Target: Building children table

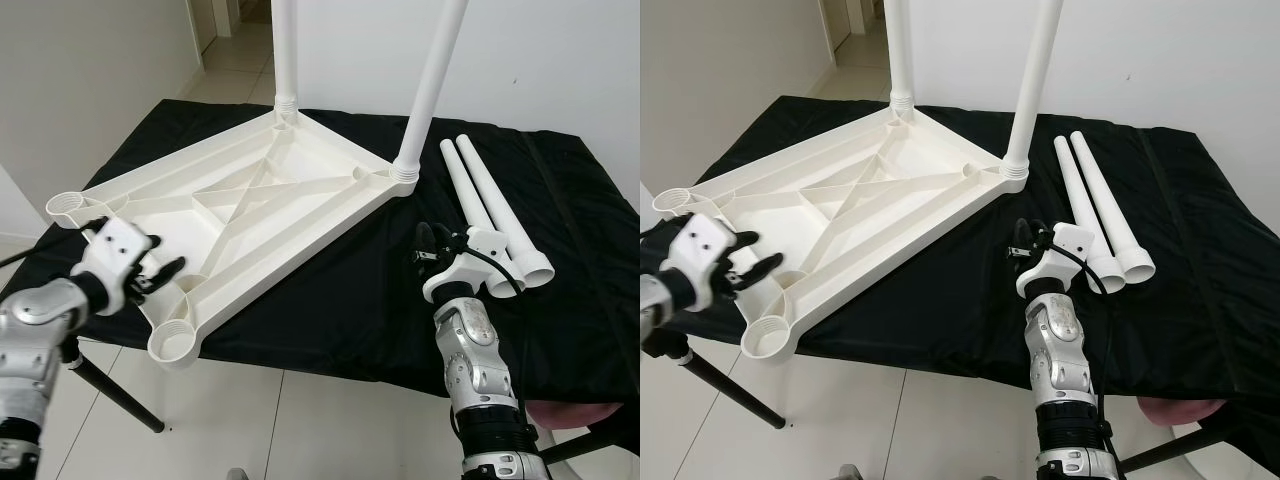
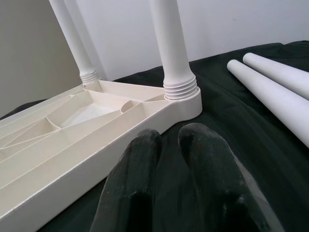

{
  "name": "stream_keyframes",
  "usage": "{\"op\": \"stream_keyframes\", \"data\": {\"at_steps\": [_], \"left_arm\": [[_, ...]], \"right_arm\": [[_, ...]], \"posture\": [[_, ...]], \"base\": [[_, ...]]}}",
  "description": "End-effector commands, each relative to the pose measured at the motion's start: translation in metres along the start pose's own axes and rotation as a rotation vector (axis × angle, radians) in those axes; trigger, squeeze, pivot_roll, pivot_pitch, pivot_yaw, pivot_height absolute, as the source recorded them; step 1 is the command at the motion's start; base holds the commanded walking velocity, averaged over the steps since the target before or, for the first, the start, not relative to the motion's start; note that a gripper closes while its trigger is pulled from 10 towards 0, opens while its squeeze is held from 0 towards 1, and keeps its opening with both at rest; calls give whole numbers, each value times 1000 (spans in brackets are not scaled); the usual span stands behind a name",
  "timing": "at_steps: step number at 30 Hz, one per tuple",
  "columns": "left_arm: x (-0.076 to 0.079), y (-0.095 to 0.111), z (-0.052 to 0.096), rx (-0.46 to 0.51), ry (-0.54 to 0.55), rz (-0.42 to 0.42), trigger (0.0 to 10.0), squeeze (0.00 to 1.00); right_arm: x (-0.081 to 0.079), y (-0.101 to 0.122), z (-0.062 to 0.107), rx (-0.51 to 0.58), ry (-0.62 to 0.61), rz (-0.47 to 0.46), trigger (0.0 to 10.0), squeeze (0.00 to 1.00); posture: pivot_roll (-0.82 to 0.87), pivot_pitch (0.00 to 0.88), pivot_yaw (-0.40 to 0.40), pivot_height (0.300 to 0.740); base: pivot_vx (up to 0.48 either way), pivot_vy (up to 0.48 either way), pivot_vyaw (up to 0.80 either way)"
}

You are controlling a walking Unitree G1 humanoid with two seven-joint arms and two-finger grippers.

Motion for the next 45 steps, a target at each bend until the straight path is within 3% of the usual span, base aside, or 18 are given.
{"op": "stream_keyframes", "data": {"at_steps": [1,3,8,10,12,13,15,16,19,23,26,34,36,38,41,45], "left_arm": [[0,-12,1,-49,22,-29,10000,0],[2,-19,1,-74,17,-37,10000,0],[28,-43,-1,-165,-72,-122,10000,0],[28,-43,-1,-165,-72,-122,10000,0],[50,-46,-6,-170,-151,-156,10000,0],[50,-46,-6,-170,-151,-156,10000,0],[77,-47,-12,-153,-244,-155,10000,0],[77,-47,-12,-153,-244,-155,10000,0],[110,-46,-21,-123,-344,-146,10000,0],[125,-44,-25,-105,-383,-142,10000,0],[142,-36,-36,-66,-408,-116,10000,0],[163,-18,-53,-2,-426,-60,10000,0],[172,-5,-63,43,-419,-33,10000,0],[172,-5,-63,43,-419,-33,10000,0],[191,16,-77,109,-418,-20,10000,0],[193,22,-80,125,-412,-9,10000,0]], "right_arm": [[-2,0,0,5,3,1,10000,0],[-2,0,1,5,3,0,10000,0],[-2,0,2,2,2,2,10000,0],[-2,0,2,2,2,2,10000,0],[-2,0,2,2,3,4,10000,0],[-2,0,2,2,3,4,10000,0],[-2,-1,2,1,5,3,10000,0],[-2,-1,2,1,5,3,10000,0],[-3,-1,2,0,4,0,10000,0],[-3,-2,3,0,3,-1,10000,0],[-3,-2,3,0,-1,-2,10000,0],[-1,-1,3,1,-5,1,10000,0],[0,0,3,3,-8,2,10000,0],[0,0,3,3,-8,2,10000,0],[2,0,2,2,-14,5,10000,0],[2,1,2,6,-15,4,10000,0]], "posture": [[-50,0,32,740],[-50,0,32,740],[-55,0,30,740],[-55,0,30,740],[-55,0,30,740],[-55,0,30,740],[-53,0,30,740],[-53,0,30,740],[-58,0,35,740],[-59,0,37,740],[-68,0,43,740],[-77,0,42,740],[-78,0,42,740],[-78,0,42,740],[-85,0,41,740],[-84,0,41,740]], "base": [[0,0,0],[0,0,0],[0,0,0],[0,0,0],[0,0,0],[0,0,0],[0,0,0],[0,0,0],[0,0,0],[0,0,0],[0,0,0],[0,0,0],[0,0,0],[0,0,0],[0,0,0],[0,0,0]]}}
Point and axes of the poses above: a point about 5 cm out from each wrist's last joint towards the gripper, its own z axis pointing back from the gripper into the wrist, its own y axis along the axis of the wrist's last joint, x = y × z, the point moved 5 cm from there along -z, pointing out of the wrist towards the gripper, and after that the axes turned 8 degrees about z, right-handed, at the moved point
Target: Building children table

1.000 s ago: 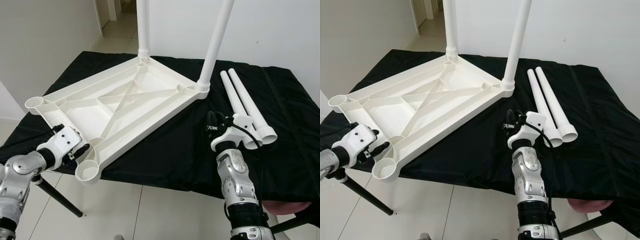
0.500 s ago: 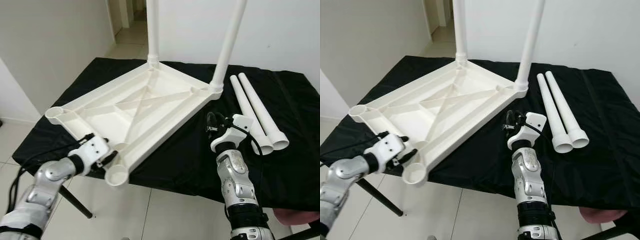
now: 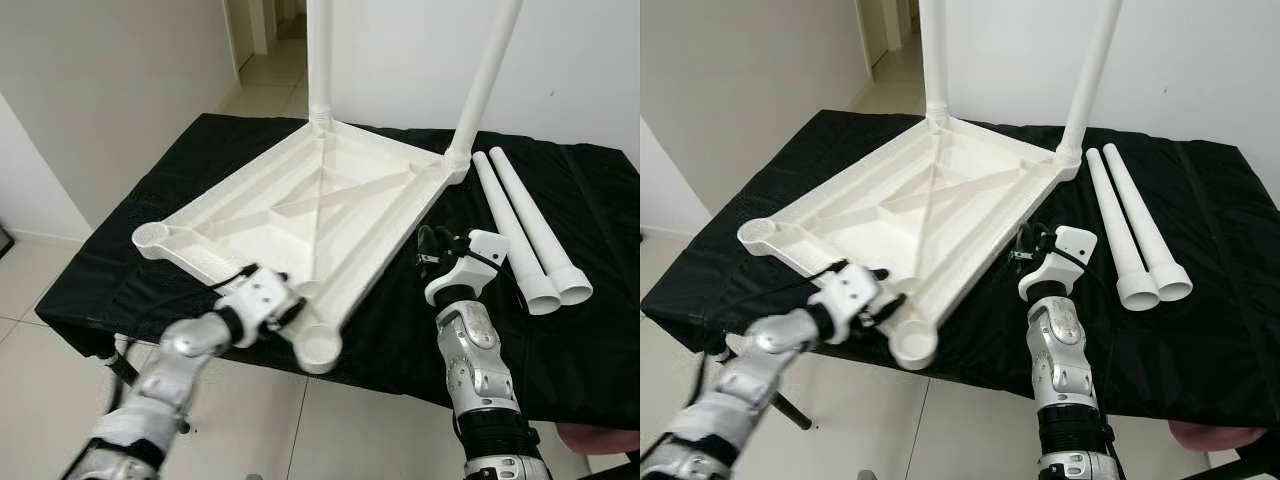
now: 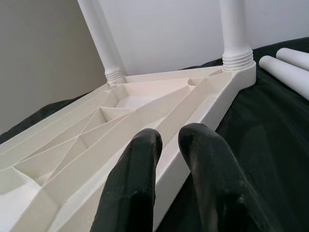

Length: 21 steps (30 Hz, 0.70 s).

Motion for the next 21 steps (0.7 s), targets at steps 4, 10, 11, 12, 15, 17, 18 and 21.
{"op": "stream_keyframes", "data": {"at_steps": [4,10,11,12,15,17,18,21], "left_arm": [[20,-11,-10,-43,-57,-7,10000,0],[21,-6,-9,-25,-106,-62,10000,0],[21,-6,-9,-25,-106,-62,10000,0],[20,-6,-7,-22,-118,-67,10000,0],[19,-4,2,-3,-187,-19,10000,0],[18,-3,4,1,-201,-1,10000,0],[18,-3,4,1,-201,-1,10000,0],[20,-8,16,-39,-295,-45,10000,39]], "right_arm": [[-2,1,2,8,-1,2,10000,0],[-1,0,3,4,-3,1,10000,0],[-1,0,3,4,-3,1,10000,0],[0,0,3,3,-4,2,10000,0],[-1,0,3,1,7,7,10000,0],[-2,0,4,0,10,8,10000,0],[-2,0,4,0,10,8,10000,0],[-2,-3,7,-10,21,17,10000,0]], "posture": [[-84,0,43,740],[-82,0,45,740],[-82,0,45,740],[-81,0,44,740],[-80,0,42,740],[-80,0,42,740],[-80,0,42,740],[-84,0,41,740]], "base": [[0,0,0],[0,0,0],[0,0,0],[0,0,0],[0,0,0],[0,0,0],[0,0,0],[0,0,0]]}}
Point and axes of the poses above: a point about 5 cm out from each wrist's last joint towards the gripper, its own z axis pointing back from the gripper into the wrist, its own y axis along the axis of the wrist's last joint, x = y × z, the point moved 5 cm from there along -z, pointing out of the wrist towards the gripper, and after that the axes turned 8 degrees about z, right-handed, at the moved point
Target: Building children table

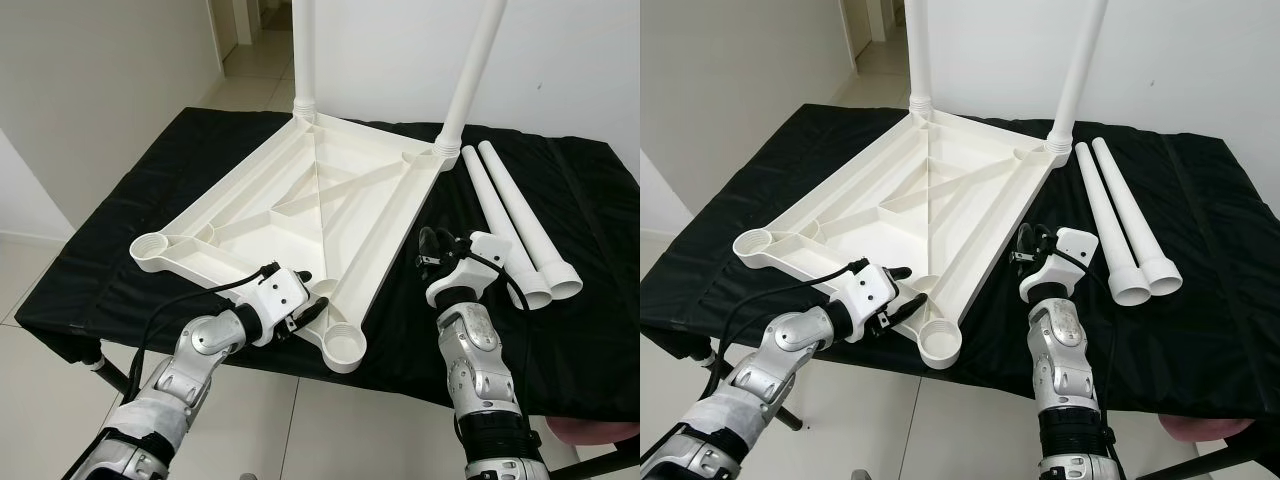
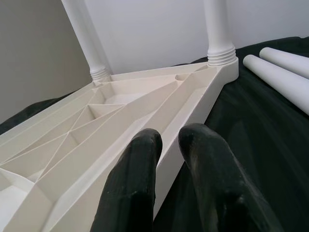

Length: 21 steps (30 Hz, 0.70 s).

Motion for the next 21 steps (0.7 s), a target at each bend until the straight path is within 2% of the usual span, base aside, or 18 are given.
{"op": "stream_keyframes", "data": {"at_steps": [1,2,4,5,6,9,12,14,17,18,21], "left_arm": [[19,-18,13,-101,-210,-25,10000,173],[20,-21,17,-121,-243,-39,10000,529],[20,-22,19,-129,-257,-45,10000,529],[19,-23,20,-133,-264,-38,10000,627],[17,-24,21,-144,-277,-34,10000,1000],[10,-28,23,-175,-299,-71,10000,1000],[9,-28,24,-176,-300,-75,10000,1000],[-4,-28,21,-193,-286,-86,10000,1000],[-7,-28,20,-197,-286,-90,10000,1000],[-13,-29,20,-205,-274,-64,10000,0],[-22,-33,20,-223,-254,4,10000,0]], "right_arm": [[-3,-5,5,-19,20,13,10000,0],[-3,-5,6,-22,24,16,10000,0],[-3,-6,7,-23,26,17,10000,0],[-3,-6,8,-23,27,19,10000,0],[-3,-6,9,-25,28,20,10000,0],[-3,-8,9,-29,29,21,10000,0],[-3,-8,9,-29,29,21,10000,0],[-4,-5,7,-20,29,17,10000,0],[-4,-5,6,-18,29,16,10000,0],[-4,-4,6,-16,26,16,10000,0],[-2,-3,5,-13,18,16,10000,0]], "posture": [[-84,0,41,740],[-86,0,41,740],[-86,0,41,740],[-86,0,41,740],[-92,0,45,740],[-95,0,46,740],[-95,0,46,740],[-102,0,52,740],[-102,0,52,740],[-105,0,57,740],[-104,0,58,740]], "base": [[0,0,0],[0,0,0],[0,0,0],[0,0,0],[0,0,0],[0,0,0],[0,0,0],[0,0,0],[0,0,0],[0,0,0],[0,0,0]]}}
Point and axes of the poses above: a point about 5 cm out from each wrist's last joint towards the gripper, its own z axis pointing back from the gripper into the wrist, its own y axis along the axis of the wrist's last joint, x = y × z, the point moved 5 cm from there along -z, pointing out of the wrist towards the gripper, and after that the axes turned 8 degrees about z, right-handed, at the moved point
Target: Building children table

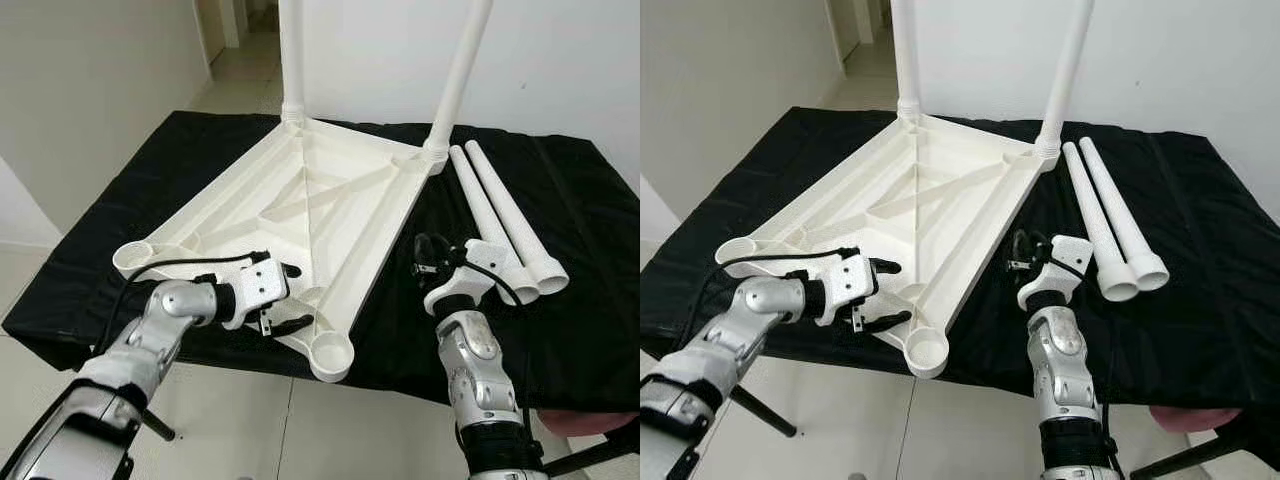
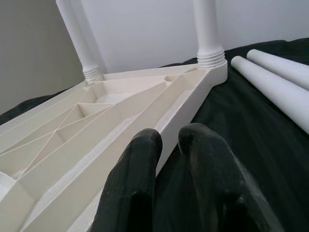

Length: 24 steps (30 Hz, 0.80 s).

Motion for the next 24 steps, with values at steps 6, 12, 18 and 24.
{"op": "stream_keyframes", "data": {"at_steps": [6,12,18,24], "left_arm": [[-1,-35,2,-86,-1,221,10000,0],[-1,-45,2,-128,8,244,10000,0],[6,-54,-3,-188,-18,174,10000,0],[20,-58,-5,-239,-118,91,10000,0]], "right_arm": [[2,3,-1,11,-17,-4,10000,0],[3,3,0,11,-24,-5,10000,0],[1,4,-1,14,-27,-12,10000,0],[1,5,-1,17,-29,-14,10000,0]], "posture": [[-108,0,65,740],[-112,0,68,740],[-119,0,74,740],[-118,0,77,740]], "base": [[0,0,0],[0,0,0],[0,0,0],[0,0,0]]}}
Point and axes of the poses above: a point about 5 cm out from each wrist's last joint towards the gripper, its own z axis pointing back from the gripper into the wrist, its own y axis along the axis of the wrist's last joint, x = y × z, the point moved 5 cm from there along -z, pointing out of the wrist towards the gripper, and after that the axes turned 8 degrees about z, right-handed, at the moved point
